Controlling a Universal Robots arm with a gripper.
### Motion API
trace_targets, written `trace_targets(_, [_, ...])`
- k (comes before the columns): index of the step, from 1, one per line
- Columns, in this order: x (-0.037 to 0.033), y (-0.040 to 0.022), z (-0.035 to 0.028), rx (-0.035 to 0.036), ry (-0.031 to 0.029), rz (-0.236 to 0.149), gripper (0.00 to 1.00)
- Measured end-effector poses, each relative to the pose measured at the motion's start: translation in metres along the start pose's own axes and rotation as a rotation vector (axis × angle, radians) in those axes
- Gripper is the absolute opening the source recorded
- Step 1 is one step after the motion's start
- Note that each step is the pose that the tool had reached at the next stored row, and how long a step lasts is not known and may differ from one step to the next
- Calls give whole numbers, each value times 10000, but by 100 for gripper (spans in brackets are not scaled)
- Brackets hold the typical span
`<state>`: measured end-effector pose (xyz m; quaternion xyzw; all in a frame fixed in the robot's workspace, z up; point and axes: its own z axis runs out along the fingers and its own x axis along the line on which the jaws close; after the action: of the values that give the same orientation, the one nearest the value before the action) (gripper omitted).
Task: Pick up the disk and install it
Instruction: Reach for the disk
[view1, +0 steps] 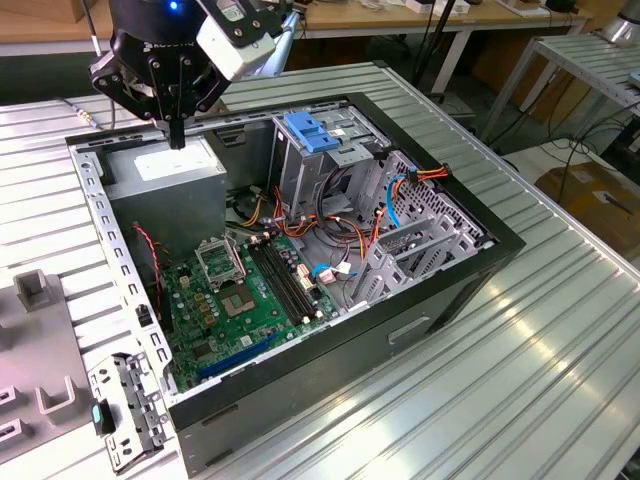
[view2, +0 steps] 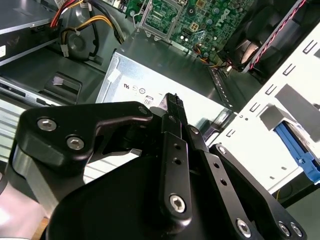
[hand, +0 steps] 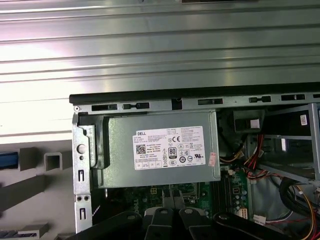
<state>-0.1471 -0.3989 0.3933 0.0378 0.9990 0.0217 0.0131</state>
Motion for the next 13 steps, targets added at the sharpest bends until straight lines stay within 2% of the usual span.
trace_targets(13, [46, -3, -1, 0, 0, 0, 11])
